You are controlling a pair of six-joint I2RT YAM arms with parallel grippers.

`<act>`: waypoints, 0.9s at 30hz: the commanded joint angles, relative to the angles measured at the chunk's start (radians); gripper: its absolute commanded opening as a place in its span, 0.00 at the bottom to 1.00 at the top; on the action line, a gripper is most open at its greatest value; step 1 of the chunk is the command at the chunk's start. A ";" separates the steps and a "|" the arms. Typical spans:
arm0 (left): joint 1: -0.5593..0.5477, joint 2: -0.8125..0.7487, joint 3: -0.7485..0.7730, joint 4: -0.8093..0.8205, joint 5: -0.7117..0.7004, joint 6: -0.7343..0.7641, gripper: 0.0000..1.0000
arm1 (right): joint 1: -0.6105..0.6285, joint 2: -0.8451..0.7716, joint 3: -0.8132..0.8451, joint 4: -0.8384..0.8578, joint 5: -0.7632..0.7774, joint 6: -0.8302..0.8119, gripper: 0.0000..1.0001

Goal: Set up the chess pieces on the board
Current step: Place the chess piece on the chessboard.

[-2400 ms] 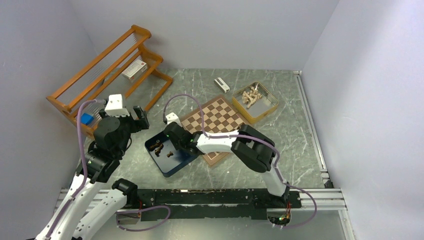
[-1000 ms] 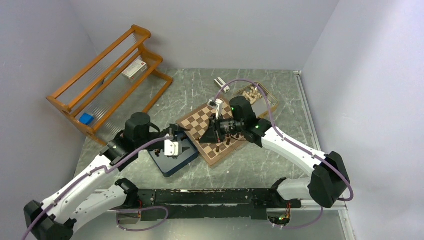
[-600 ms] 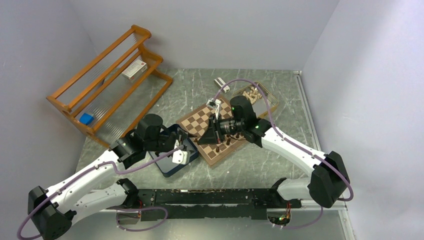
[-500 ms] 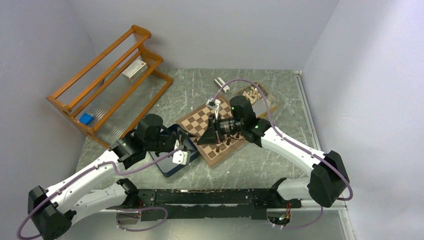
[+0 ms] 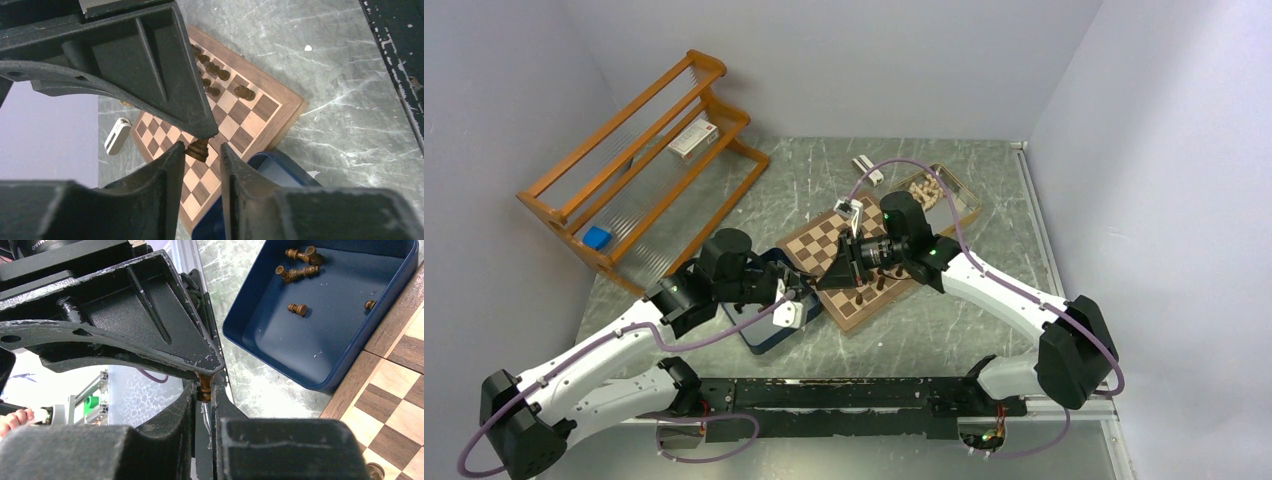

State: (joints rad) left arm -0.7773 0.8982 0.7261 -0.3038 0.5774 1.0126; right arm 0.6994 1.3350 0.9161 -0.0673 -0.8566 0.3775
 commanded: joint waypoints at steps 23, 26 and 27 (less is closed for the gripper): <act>-0.011 0.041 0.057 0.189 -0.182 -0.569 0.11 | -0.006 -0.108 -0.144 0.399 0.248 0.404 0.08; -0.011 0.058 0.060 0.202 -0.199 -0.640 0.11 | -0.005 -0.106 -0.175 0.477 0.243 0.464 0.08; -0.011 0.063 0.062 0.205 -0.205 -0.654 0.11 | -0.005 -0.105 -0.178 0.481 0.246 0.470 0.08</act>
State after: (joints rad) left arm -0.7776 0.9474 0.7750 -0.1982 0.3725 0.5003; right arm 0.6907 1.2392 0.7601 0.2512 -0.6346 0.7395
